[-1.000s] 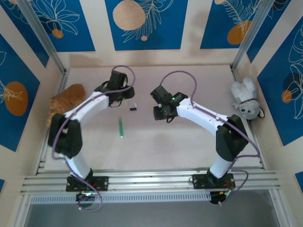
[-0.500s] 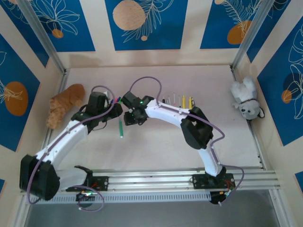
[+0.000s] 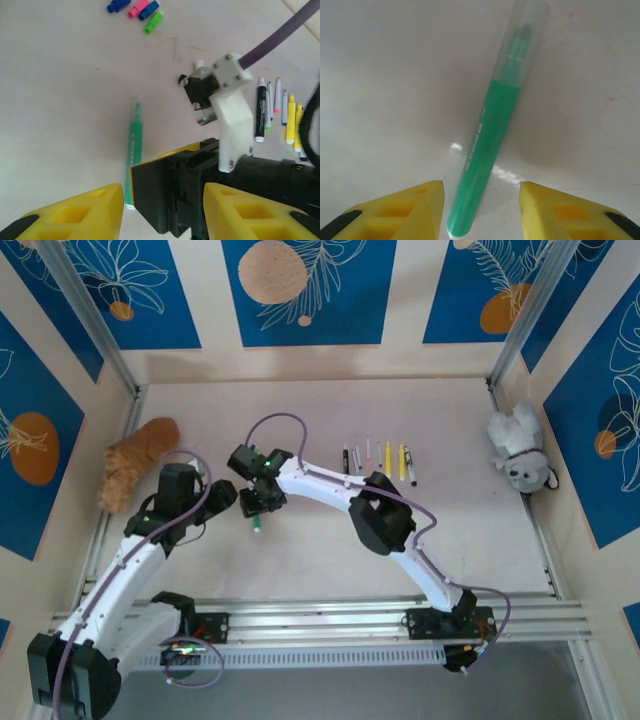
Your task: Open the pen caps
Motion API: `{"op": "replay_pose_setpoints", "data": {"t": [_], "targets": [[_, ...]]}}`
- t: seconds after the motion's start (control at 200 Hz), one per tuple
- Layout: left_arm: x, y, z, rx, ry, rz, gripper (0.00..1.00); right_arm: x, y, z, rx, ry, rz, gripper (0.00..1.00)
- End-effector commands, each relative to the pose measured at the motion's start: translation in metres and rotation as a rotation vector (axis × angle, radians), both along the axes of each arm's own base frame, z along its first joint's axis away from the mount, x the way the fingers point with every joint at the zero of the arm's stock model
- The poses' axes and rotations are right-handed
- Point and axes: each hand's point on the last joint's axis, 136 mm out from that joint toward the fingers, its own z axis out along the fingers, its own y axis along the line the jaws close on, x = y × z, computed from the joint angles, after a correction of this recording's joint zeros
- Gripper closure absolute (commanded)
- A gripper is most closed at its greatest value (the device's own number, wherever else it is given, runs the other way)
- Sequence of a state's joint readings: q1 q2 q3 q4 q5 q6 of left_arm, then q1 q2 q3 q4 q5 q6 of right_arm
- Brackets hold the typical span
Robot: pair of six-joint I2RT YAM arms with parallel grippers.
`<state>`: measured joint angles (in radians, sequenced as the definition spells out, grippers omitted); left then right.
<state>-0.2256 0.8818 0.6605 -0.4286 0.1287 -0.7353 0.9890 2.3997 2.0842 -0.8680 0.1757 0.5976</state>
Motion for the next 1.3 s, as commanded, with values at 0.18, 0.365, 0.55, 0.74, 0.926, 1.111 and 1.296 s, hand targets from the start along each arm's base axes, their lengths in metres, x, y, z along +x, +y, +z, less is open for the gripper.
{"op": "replay_pose_setpoints", "data": {"t": [0.18,0.365,0.55,0.74,0.926,1.111,1.296], "targets": [[-0.004,0.009,-0.012,-0.065,0.016,0.047,0.55,-0.018,-0.004,-0.032,-0.123,0.079,-0.001,0.56],[-0.003,0.01,-0.017,-0.09,0.021,0.051,0.55,-0.022,-0.007,-0.051,-0.233,0.085,0.02,0.58],[-0.001,0.012,-0.016,-0.103,0.014,0.055,0.55,-0.03,-0.027,-0.065,-0.352,0.076,0.037,0.61],[0.006,0.009,-0.015,-0.129,0.004,0.046,0.55,-0.043,-0.034,-0.081,-0.364,0.132,0.044,0.84],[0.014,0.004,-0.017,-0.153,0.003,0.033,0.57,-0.042,-0.041,-0.074,-0.337,0.125,0.044,1.0],[0.022,-0.001,-0.011,-0.168,-0.01,0.01,0.59,-0.028,-0.05,-0.024,-0.164,0.035,0.047,1.0],[0.028,-0.02,-0.012,-0.183,0.007,-0.061,0.58,-0.029,-0.066,0.037,0.03,-0.031,0.059,1.0]]}}
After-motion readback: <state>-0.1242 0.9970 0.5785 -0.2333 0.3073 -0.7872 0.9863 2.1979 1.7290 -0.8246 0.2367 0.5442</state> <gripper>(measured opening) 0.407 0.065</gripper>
